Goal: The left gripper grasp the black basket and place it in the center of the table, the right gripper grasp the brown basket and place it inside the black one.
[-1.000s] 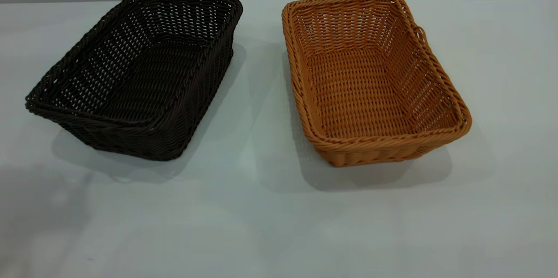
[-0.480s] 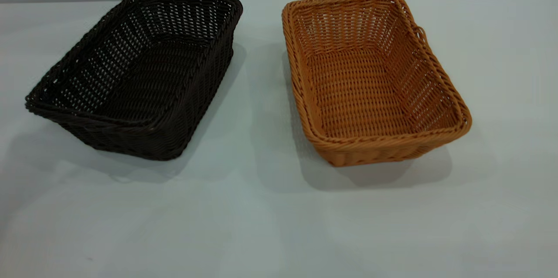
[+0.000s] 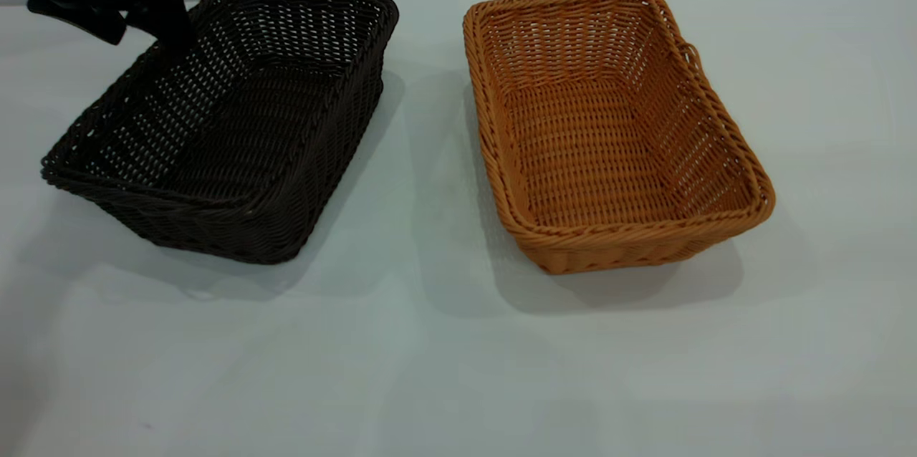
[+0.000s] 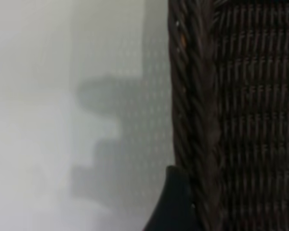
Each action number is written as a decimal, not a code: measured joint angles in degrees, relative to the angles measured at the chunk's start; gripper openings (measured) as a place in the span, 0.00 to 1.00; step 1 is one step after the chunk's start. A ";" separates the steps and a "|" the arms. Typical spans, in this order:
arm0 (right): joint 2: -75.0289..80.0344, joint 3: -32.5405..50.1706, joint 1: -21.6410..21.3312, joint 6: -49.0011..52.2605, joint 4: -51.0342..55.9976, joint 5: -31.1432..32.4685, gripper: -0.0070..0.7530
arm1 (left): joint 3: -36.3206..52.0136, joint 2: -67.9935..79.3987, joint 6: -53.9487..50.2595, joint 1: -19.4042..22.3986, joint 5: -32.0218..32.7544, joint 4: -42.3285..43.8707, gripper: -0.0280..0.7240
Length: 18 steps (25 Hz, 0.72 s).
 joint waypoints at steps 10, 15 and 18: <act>20.49 -0.11 0.00 -0.75 7.10 -10.38 0.78 | -0.05 4.99 0.05 1.55 -3.32 0.49 0.81; 28.84 -0.48 0.00 -0.89 10.96 -15.42 0.78 | -0.05 8.18 0.05 2.01 -6.24 0.54 0.75; 34.46 -1.40 0.00 -3.20 15.98 -18.05 0.78 | -0.05 9.24 0.05 2.01 -7.66 0.54 0.59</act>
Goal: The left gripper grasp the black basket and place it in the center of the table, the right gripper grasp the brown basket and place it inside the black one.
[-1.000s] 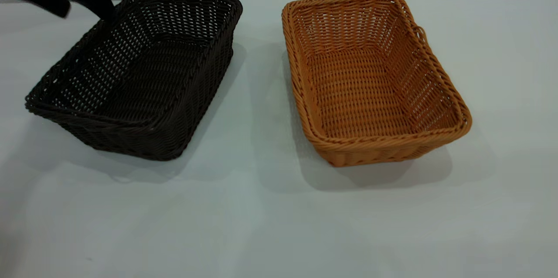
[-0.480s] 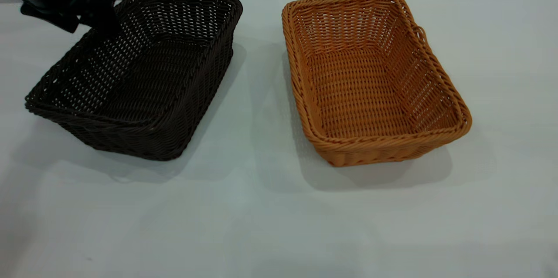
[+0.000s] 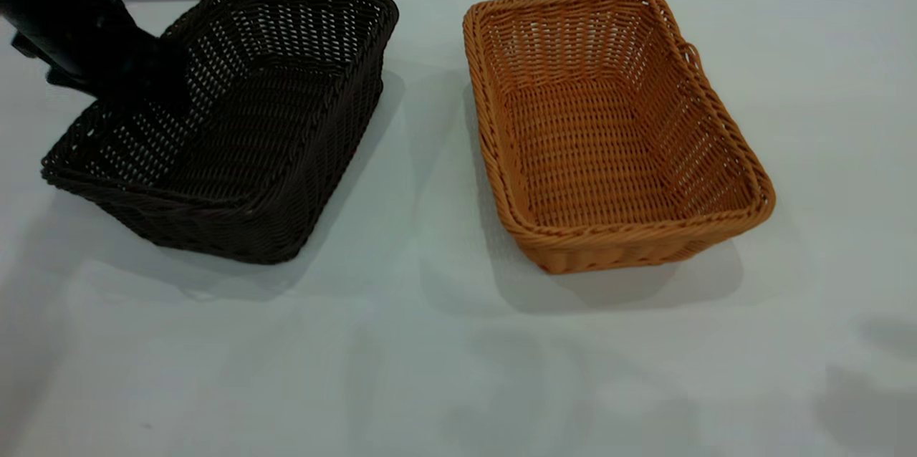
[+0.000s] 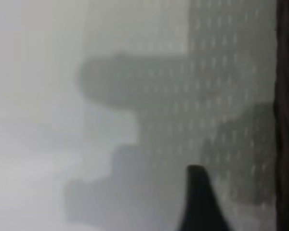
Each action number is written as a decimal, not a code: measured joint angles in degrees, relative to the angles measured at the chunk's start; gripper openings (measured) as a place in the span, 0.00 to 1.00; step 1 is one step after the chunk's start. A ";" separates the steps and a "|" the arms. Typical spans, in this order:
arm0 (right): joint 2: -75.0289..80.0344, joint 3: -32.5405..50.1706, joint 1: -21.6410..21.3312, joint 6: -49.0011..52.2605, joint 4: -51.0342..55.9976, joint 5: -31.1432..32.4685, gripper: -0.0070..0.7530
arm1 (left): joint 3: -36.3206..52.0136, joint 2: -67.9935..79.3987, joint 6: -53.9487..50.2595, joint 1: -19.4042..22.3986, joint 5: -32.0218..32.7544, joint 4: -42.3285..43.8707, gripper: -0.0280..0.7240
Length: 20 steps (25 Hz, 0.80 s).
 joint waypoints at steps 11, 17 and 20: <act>23.87 -1.81 0.08 -18.77 31.30 -6.70 0.78 | -0.06 -1.00 1.46 -0.07 -1.91 -1.07 0.15; 37.95 -3.67 4.80 -31.96 51.92 -8.33 0.78 | -0.06 -4.25 2.31 -0.07 -2.58 -0.77 0.15; 45.02 -6.16 7.62 -35.19 61.32 -8.72 0.78 | -0.06 -4.26 2.55 -0.07 -2.77 -0.65 0.15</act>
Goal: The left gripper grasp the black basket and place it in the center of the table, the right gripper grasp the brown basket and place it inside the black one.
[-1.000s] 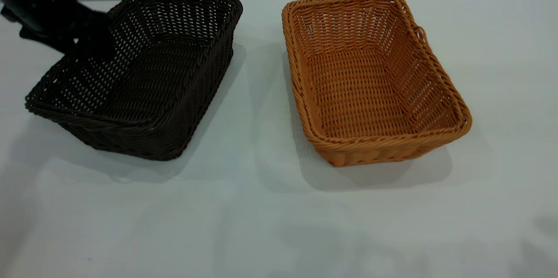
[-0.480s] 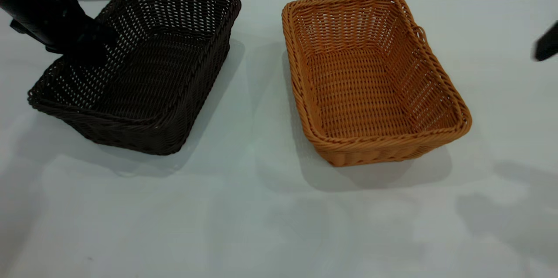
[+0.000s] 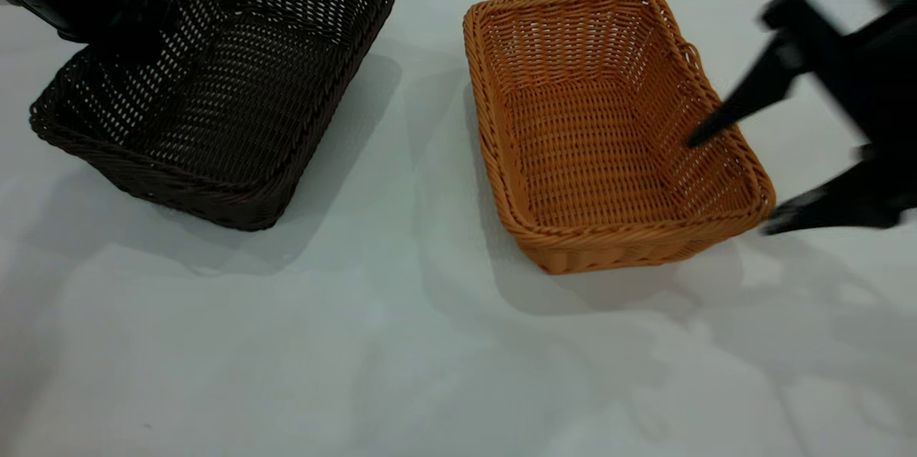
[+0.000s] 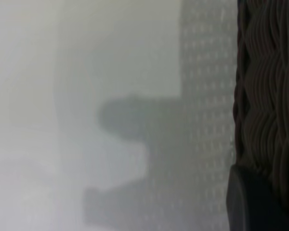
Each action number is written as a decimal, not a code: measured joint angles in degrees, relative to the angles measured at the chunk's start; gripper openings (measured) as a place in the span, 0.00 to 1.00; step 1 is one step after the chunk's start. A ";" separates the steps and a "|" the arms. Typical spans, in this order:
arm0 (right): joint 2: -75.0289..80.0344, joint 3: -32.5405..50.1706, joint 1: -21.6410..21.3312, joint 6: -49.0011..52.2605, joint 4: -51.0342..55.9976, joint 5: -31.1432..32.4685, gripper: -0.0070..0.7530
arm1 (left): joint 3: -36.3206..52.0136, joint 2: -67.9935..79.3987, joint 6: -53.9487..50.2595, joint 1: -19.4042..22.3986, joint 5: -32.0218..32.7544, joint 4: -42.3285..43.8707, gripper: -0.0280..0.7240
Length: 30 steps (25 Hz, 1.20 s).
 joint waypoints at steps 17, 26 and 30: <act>20.57 -8.84 1.89 -5.53 22.09 -3.78 0.21 | 0.00 0.00 3.19 0.00 -0.67 -0.18 0.15; 18.52 -15.12 -13.29 -15.96 21.26 6.44 0.12 | -0.06 -0.13 7.43 -0.22 1.30 -0.51 0.15; 16.47 -18.75 -21.72 -17.56 18.04 15.02 0.12 | -0.09 -0.19 15.04 -4.12 3.09 -0.45 0.15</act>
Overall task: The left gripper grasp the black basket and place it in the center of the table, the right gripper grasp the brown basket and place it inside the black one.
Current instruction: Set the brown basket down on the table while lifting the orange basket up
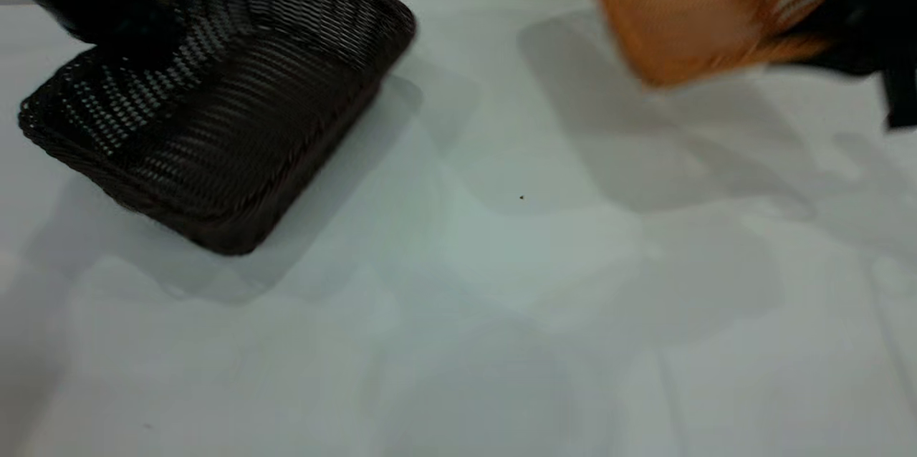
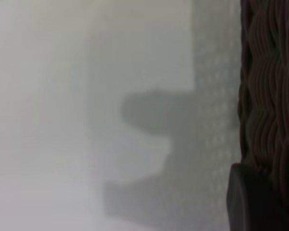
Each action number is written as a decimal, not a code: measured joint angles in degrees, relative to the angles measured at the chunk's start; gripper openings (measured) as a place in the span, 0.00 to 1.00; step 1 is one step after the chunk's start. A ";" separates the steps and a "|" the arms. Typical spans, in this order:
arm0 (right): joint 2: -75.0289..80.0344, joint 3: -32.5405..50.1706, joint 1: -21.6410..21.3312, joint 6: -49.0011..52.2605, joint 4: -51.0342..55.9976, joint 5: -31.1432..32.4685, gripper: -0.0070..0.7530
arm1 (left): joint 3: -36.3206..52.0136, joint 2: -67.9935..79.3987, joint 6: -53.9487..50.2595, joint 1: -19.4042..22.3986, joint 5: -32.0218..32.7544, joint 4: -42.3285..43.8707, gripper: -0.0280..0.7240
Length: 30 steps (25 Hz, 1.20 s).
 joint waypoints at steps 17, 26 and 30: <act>-0.06 -2.58 -8.74 0.13 -9.02 8.64 0.12 | -0.45 0.32 37.07 -25.85 0.01 -1.96 0.15; -0.06 -2.69 -8.74 0.36 -10.78 10.76 0.12 | -0.45 1.57 36.57 -26.83 -0.77 -1.51 0.30; -0.06 -2.69 -8.74 1.45 -12.53 10.86 0.12 | -0.29 2.57 33.28 -27.14 -2.44 -0.54 0.56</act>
